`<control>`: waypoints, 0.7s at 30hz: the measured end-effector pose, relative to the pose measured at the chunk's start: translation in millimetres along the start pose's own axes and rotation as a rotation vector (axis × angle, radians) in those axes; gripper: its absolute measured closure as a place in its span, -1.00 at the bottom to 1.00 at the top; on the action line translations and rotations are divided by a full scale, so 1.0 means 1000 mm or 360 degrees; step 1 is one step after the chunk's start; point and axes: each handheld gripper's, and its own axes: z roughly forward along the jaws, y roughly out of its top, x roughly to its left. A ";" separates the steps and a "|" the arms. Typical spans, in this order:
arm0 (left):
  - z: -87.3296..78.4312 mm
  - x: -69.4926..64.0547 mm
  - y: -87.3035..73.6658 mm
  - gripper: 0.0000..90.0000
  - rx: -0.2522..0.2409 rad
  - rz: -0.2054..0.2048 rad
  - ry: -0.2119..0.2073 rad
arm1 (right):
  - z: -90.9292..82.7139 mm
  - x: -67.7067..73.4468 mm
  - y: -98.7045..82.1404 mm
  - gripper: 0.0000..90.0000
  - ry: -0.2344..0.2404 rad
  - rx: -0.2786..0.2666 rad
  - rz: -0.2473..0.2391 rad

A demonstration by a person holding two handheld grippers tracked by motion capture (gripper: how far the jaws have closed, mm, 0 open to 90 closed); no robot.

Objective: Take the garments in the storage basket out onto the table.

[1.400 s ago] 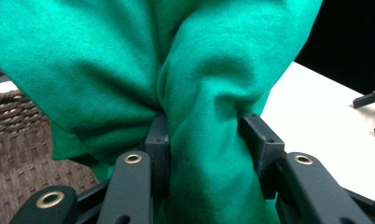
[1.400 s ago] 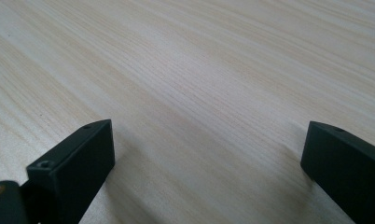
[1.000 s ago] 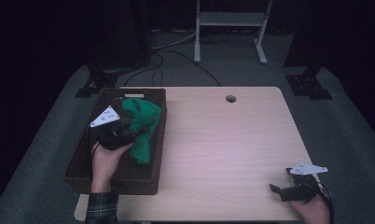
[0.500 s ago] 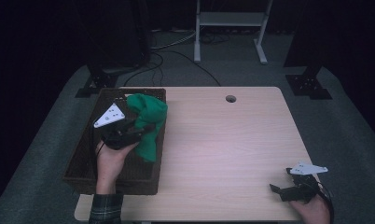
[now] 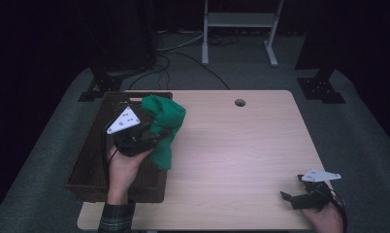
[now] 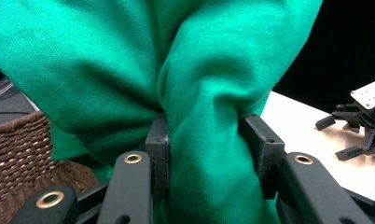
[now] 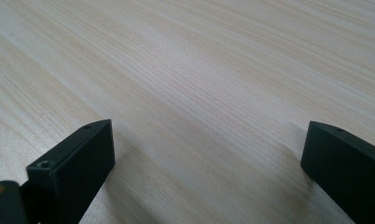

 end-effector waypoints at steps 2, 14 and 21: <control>0.003 -0.003 0.001 0.33 -0.0001 0.0006 -0.0009 | 0.000 0.000 0.000 -0.97 0.0000 0.0000 0.0000; 0.019 -0.020 0.005 0.33 0.0003 0.0050 -0.0043 | 0.000 0.000 0.000 -0.97 0.0000 0.0000 0.0000; 0.029 -0.028 0.006 0.33 0.0001 0.0055 -0.0059 | 0.000 0.000 0.000 -0.97 0.0000 0.0000 0.0000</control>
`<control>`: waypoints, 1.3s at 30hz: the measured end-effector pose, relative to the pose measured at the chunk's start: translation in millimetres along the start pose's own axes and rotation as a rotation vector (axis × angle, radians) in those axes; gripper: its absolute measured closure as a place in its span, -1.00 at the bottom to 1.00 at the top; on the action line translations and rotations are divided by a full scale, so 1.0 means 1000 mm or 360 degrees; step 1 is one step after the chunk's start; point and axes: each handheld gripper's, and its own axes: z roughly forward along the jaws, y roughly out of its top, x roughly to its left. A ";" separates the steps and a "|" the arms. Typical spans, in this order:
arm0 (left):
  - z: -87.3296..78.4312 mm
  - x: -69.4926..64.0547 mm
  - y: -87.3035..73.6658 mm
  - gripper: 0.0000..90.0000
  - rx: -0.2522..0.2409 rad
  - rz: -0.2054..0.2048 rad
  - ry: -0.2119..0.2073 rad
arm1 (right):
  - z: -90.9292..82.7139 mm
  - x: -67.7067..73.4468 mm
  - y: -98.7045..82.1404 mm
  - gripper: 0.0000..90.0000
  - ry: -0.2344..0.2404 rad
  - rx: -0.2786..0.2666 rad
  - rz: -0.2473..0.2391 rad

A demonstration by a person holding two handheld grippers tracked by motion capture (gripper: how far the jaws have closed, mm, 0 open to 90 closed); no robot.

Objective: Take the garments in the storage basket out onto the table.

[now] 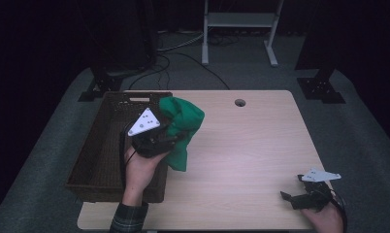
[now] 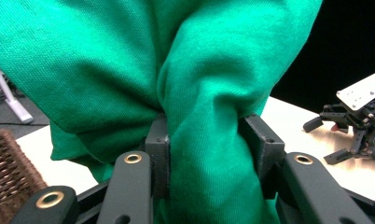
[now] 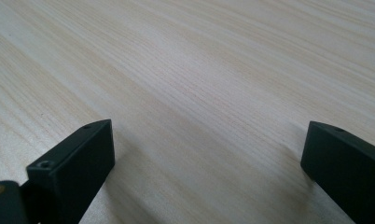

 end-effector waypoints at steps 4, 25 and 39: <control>0.006 -0.004 0.000 0.33 -0.0004 -0.0002 -0.0008 | 0.000 0.000 0.000 -0.97 0.0000 0.0000 0.0000; 0.035 -0.019 -0.008 0.33 0.0039 -0.0013 -0.0042 | 0.000 0.000 0.000 -0.97 -0.0001 0.0000 0.0000; 0.062 -0.025 -0.026 0.33 0.0138 -0.0050 -0.0023 | 0.000 0.000 0.000 -0.97 0.0000 0.0000 -0.0001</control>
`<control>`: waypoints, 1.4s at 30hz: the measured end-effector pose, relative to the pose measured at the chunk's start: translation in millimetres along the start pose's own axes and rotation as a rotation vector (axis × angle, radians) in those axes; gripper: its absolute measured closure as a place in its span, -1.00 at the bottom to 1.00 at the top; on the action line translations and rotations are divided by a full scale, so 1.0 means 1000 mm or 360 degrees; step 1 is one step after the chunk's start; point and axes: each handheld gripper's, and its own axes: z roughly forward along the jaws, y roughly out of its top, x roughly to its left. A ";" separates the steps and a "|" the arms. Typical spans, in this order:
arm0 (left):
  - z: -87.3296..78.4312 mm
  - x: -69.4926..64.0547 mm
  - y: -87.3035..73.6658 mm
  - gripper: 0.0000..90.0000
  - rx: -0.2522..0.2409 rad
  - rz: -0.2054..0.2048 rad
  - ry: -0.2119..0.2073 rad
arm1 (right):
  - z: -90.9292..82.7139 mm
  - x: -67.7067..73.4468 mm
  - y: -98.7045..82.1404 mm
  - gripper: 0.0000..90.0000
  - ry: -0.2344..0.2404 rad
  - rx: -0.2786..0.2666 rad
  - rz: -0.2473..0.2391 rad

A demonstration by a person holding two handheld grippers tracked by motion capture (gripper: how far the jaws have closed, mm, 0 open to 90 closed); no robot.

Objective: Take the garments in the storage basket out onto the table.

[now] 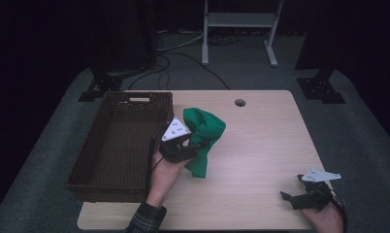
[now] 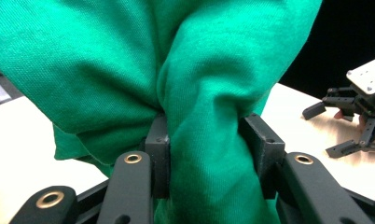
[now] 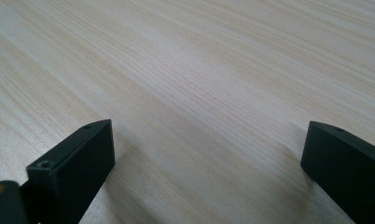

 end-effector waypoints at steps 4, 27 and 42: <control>0.006 -0.003 -0.003 0.33 0.0040 0.0004 0.0011 | 0.000 0.000 0.000 -0.97 -0.0001 0.0000 -0.0001; 0.049 -0.018 -0.028 0.33 0.0266 0.0023 0.0028 | 0.000 0.000 0.000 -0.97 0.0005 0.0001 -0.0005; 0.075 -0.022 -0.048 0.32 0.0364 0.0007 0.0024 | 0.000 0.000 0.000 -0.97 0.0006 0.0001 -0.0006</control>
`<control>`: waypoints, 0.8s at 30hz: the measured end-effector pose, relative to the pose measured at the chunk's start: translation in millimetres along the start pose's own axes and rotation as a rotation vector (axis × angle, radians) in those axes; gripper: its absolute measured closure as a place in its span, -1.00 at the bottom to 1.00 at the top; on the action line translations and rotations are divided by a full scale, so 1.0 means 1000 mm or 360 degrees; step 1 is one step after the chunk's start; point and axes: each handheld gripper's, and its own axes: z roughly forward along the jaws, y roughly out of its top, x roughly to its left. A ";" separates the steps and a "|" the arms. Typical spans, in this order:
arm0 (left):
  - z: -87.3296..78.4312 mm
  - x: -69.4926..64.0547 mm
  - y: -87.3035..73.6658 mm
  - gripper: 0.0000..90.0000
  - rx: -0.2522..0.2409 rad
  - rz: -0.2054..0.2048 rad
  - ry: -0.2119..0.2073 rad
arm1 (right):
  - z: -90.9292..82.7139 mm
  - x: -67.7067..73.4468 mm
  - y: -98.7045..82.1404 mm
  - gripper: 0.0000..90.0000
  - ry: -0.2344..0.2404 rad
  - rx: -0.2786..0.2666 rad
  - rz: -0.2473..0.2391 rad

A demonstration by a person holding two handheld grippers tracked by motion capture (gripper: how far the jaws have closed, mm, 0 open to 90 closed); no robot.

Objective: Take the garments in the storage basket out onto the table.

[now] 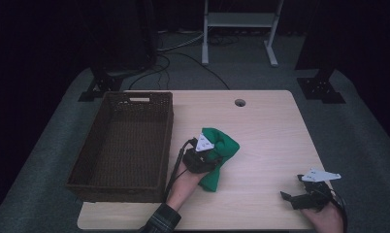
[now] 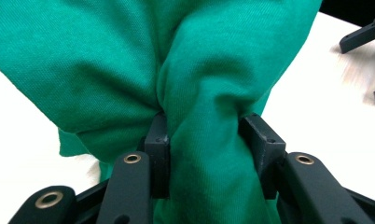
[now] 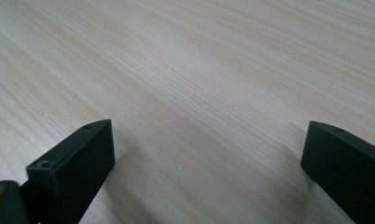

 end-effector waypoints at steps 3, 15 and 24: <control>0.008 0.001 -0.004 0.32 0.0022 0.0003 0.0015 | 0.000 0.000 0.000 -0.97 0.0000 0.0000 0.0000; 0.031 0.007 -0.017 0.29 0.0116 -0.0020 0.0047 | 0.000 0.000 0.000 -0.97 0.0002 0.0000 -0.0002; 0.036 0.009 -0.020 0.25 0.0136 -0.0021 0.0061 | 0.000 0.000 0.000 -0.97 0.0002 0.0000 -0.0002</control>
